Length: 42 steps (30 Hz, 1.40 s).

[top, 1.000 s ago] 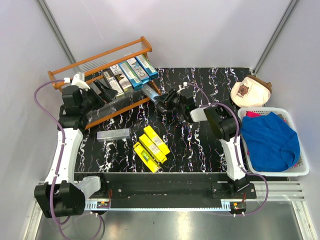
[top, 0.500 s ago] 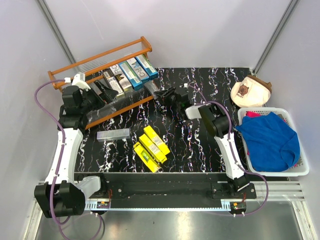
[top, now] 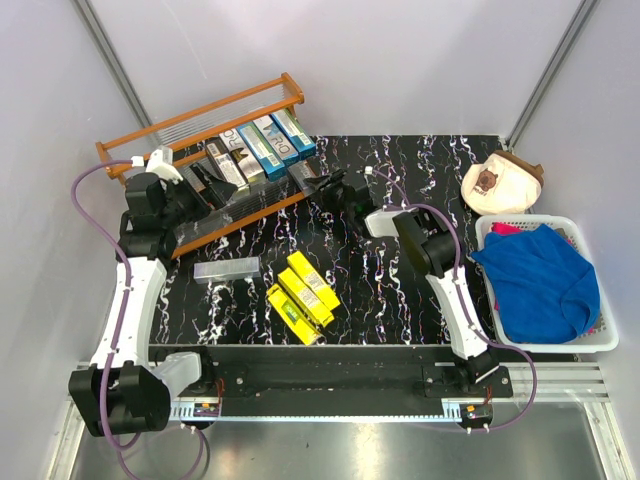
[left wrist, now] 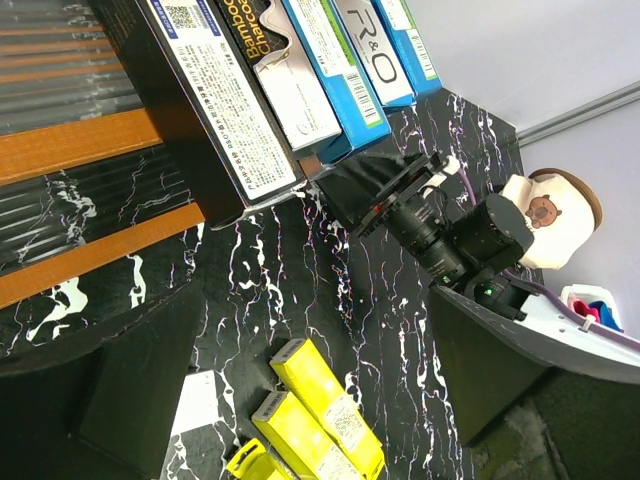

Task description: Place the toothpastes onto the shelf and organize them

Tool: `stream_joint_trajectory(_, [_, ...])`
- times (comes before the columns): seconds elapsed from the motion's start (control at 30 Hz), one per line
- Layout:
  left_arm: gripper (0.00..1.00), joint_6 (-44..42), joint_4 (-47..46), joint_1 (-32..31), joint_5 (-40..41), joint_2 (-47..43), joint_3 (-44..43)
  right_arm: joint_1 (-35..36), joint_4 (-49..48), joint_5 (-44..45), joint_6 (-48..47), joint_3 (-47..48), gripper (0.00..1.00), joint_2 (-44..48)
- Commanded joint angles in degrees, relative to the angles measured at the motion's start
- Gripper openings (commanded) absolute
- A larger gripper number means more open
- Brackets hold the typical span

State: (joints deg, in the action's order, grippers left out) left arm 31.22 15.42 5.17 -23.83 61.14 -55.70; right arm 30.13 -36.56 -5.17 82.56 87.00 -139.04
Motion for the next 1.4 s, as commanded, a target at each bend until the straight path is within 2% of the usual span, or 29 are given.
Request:
stream_joint_trajectory(0.0, [0.99,-1.69,-2.15,0.02,-1.83,-1.2,-0.11,-0.07,3.51,3.59,-0.91,0.89,0.64,0.43])
stream_joint_trajectory(0.03, [0.99,-1.69,-2.15,0.1,-2.0,-1.2,-0.11,-0.07,3.77,3.67,-1.18,0.28,0.71,0.96])
stream_joint_trajectory(0.17, [0.99,-1.6,-2.41,0.1,-2.36,-1.2,0.33,-0.25,5.96,4.38,-3.9,-2.62,0.84,4.65])
stream_joint_trajectory(0.27, [0.99,-1.6,-2.76,0.1,-2.62,-1.29,0.68,-0.16,9.82,4.47,-6.88,-2.8,0.92,6.58])
stream_joint_trajectory(0.37, [0.99,-1.69,-2.85,0.1,-3.06,-1.12,0.68,-0.25,13.08,3.33,-9.26,-2.8,0.95,7.64])
stream_joint_trajectory(0.83, [0.99,-2.39,-2.15,0.19,-3.15,-0.77,0.33,-0.07,12.12,-1.15,-25.25,-16.51,0.97,23.28])
stream_joint_trajectory(0.93, [0.99,-2.22,-1.8,0.1,-2.8,-0.33,-0.02,0.89,14.74,-4.31,-31.57,-15.47,0.97,24.69])
stream_joint_trajectory(1.03, [0.99,-2.04,-1.01,0.19,-2.53,0.38,-0.81,2.91,21.5,-7.92,-39.3,-11.86,0.97,25.13])
stream_joint_trajectory(1.23, [0.99,0.77,0.84,2.82,-2.7,0.82,-2.22,9.93,27.66,-8.1,-55.81,-11.68,0.97,28.48])
stream_joint_trajectory(1.37, [0.99,2.7,0.75,5.2,-6.82,2.22,-2.57,14.85,31.89,-8.1,-62.95,-9.4,0.98,28.3])
